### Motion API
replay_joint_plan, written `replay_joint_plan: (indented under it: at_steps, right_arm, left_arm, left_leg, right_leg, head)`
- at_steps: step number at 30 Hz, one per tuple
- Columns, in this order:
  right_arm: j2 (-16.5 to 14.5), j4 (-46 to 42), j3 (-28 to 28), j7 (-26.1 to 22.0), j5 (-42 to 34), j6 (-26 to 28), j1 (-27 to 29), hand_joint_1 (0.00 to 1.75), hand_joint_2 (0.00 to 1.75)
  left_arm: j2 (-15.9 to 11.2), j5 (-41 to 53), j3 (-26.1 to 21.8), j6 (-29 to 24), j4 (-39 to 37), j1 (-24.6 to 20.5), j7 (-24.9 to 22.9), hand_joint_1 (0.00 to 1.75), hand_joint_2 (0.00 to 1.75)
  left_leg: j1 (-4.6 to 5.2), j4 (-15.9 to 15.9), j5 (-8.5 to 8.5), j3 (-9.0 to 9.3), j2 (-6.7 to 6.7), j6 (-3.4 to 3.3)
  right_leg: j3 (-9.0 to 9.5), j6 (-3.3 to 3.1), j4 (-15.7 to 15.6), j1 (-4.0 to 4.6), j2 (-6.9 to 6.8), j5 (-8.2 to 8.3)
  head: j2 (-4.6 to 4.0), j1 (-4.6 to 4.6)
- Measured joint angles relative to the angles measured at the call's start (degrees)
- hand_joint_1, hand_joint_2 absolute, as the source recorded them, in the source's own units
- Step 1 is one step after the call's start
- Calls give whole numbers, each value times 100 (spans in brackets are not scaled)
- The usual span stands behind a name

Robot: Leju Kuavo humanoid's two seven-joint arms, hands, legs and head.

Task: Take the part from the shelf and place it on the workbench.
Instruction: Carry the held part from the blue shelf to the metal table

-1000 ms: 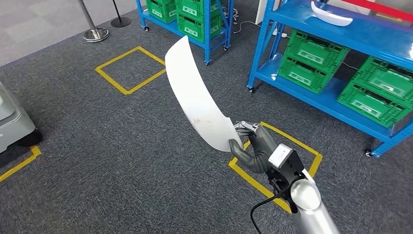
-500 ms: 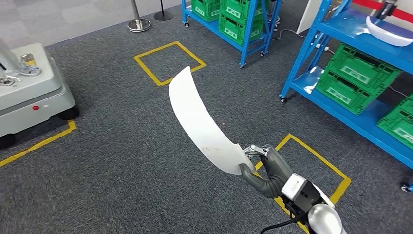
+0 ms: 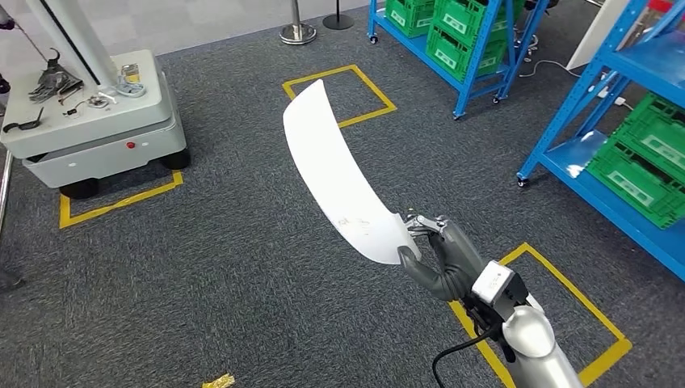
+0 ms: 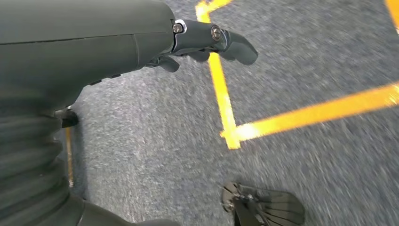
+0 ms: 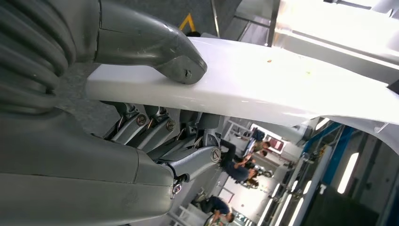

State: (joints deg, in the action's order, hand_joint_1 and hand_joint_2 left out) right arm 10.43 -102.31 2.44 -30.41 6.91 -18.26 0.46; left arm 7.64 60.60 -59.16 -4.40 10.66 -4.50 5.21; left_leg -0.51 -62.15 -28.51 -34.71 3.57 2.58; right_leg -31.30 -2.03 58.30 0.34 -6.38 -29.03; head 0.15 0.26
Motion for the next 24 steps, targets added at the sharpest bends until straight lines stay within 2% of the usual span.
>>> replay_joint_plan:
  at_steps: [1,2,4,5,6,8,9,10,11,12,13,15,16,17,19,24]
  right_arm:
    - [-29,30,8,-9,23,10,-46,175,175]
    - [-69,51,14,-8,39,25,-73,175,175]
    - [-164,73,22,0,47,56,-77,175,175]
    - [-214,77,24,2,47,76,-53,175,175]
    - [-252,75,24,-7,42,98,-5,175,175]
    - [-310,62,25,-25,37,137,164,175,175]
    - [-334,53,25,-36,39,146,267,175,175]
    - [-368,42,25,-43,48,149,368,175,175]
    - [-406,28,25,-57,57,153,450,175,175]
    - [-443,4,25,-80,64,160,513,175,175]
    - [-479,-28,25,-105,66,172,565,175,175]
    - [-524,-94,24,-164,44,191,633,175,175]
    - [-538,-117,24,-199,25,198,661,175,175]
    - [-547,-128,23,-236,6,203,682,175,175]
    - [-554,-131,23,-285,-14,209,704,175,175]
    - [-555,-129,23,-301,-19,213,707,175,175]
  left_arm:
    - [-28,14,-10,-8,3,-5,-59,0,175]
    - [-56,8,-28,-18,7,-7,-118,0,175]
    - [-110,-51,-91,-29,13,12,-190,0,175]
    - [-133,-82,-128,-30,16,26,-222,0,175]
    - [-156,-95,-156,-27,21,37,-258,0,175]
    - [-205,-56,-181,-6,36,46,-355,0,175]
    - [-235,-21,-182,8,41,47,-400,0,175]
    - [-262,17,-182,25,45,52,-433,0,175]
    - [-293,44,-182,41,48,61,-452,0,175]
    - [-325,60,-182,58,49,70,-446,0,175]
    - [-358,69,-182,80,49,77,-413,0,175]
    - [-418,42,-183,112,50,79,-263,0,175]
    - [-443,10,-188,127,50,77,-151,0,175]
    - [-465,-26,-197,139,49,76,-44,0,175]
    - [-493,-74,-213,157,48,78,93,0,175]
    - [-503,-101,-226,169,46,82,155,0,175]
  left_leg:
    - [8,206,51,113,89,-44]
    - [19,275,61,139,112,-95]
    - [19,281,101,118,-55,-181]
    - [10,294,119,113,-127,-215]
    - [-5,308,139,107,-203,-250]
    - [-24,320,171,91,-360,-299]
    - [-24,318,181,75,-444,-314]
    - [-21,314,186,63,-536,-318]
    - [-18,309,191,54,-626,-318]
    - [-17,302,194,51,-713,-313]
    - [-19,297,200,50,-802,-304]
    - [-25,289,213,41,-955,-265]
    - [-31,289,224,27,-1024,-230]
    - [-36,291,235,12,-1076,-194]
    - [-44,298,251,-9,-1135,-146]
    - [-55,304,257,-16,-1154,-129]
  right_leg:
    - [2,31,22,15,-59,-16]
    - [6,62,33,28,-122,-27]
    - [29,121,32,26,-243,-44]
    - [29,157,68,11,-182,-86]
    - [-12,190,194,-10,-28,-185]
    - [-279,241,805,-55,407,-537]
    - [-470,251,1194,-67,536,-715]
    - [-637,255,1513,-73,595,-820]
    - [-725,251,1657,-74,620,-817]
    - [-700,240,1563,-75,638,-697]
    - [-569,221,1259,-78,687,-493]
    - [-206,177,458,-78,919,-126]
    - [-89,162,195,-70,1006,-33]
    - [-43,152,79,-57,1054,-10]
    - [-44,146,61,-36,1006,-4]
    - [-48,136,64,-27,990,-2]
  head:
    - [0,3]
    - [0,5]
    - [0,6]
    - [0,5]
    - [0,8]
    - [0,17]
    - [0,21]
    - [0,23]
    - [0,23]
    - [0,24]
    - [0,24]
    - [0,22]
    - [0,22]
    - [0,20]
    - [0,19]
    - [0,18]
